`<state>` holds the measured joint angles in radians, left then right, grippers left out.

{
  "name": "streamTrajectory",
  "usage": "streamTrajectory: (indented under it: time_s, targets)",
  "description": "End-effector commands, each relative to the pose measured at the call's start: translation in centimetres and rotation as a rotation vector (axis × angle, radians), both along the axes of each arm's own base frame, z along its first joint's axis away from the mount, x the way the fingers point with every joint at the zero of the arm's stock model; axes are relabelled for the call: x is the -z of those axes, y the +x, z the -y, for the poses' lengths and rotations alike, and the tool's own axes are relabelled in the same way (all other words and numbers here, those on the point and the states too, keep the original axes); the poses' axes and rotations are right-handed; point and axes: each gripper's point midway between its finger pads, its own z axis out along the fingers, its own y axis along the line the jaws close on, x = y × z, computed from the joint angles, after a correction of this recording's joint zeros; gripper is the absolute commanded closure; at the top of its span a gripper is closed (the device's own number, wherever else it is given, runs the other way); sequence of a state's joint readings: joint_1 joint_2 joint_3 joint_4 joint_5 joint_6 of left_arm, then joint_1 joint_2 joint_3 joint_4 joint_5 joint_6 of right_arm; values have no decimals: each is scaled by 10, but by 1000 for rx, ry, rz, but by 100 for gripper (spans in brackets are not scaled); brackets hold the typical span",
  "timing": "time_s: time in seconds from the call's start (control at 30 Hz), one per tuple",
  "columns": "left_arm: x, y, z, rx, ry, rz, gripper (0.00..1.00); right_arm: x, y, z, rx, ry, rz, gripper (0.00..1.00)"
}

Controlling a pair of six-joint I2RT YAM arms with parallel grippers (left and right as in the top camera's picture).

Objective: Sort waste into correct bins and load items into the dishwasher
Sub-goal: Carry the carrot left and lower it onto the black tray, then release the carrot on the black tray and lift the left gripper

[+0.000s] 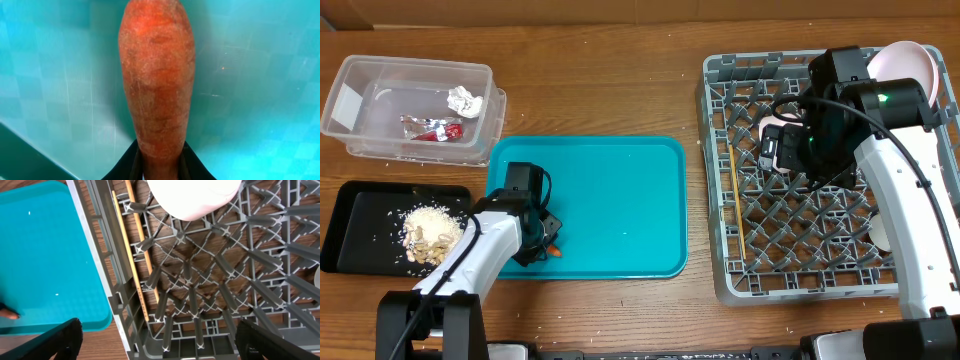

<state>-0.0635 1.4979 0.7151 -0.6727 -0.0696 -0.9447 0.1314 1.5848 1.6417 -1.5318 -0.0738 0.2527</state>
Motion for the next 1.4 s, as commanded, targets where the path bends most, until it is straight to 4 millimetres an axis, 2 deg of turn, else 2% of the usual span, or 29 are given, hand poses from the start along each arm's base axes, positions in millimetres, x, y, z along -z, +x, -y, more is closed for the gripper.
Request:
streamTrajectory:
  time_s: [0.0, 0.13, 0.27, 0.4, 0.5, 0.83, 1.03, 1.2, 1.37]
  targets:
    - [-11, 17, -8, 70, 54, 30, 96, 1, 0, 1, -15, -5, -1, 0]
    - [-27, 30, -9, 66, 55, 51, 96, 1, -2, 2, -15, -10, -7, 0]
    - [-49, 42, -19, 45, 66, 66, 96, 2, -4, 6, -12, -30, -15, 0]
    - [-71, 52, -44, 19, 93, 80, 96, 2, -5, 7, -11, -36, -21, 0]
    - [-81, 55, -72, -38, 104, 98, 96, 2, -6, 7, -11, -37, -23, 0]
    - [-84, 21, -179, -357, 142, 113, 96, 2, -6, 7, -11, -37, -23, 0]
    - [-89, 4, -228, -499, 210, 151, 96, 2, -8, 7, -11, -38, -31, 0]
    - [-86, -8, -254, -565, 276, 138, 96, 2, -10, 7, -11, -39, -39, 0]
    - [-70, -11, -265, -540, 305, 83, 96, 2, -10, 7, -11, -39, -41, 0]
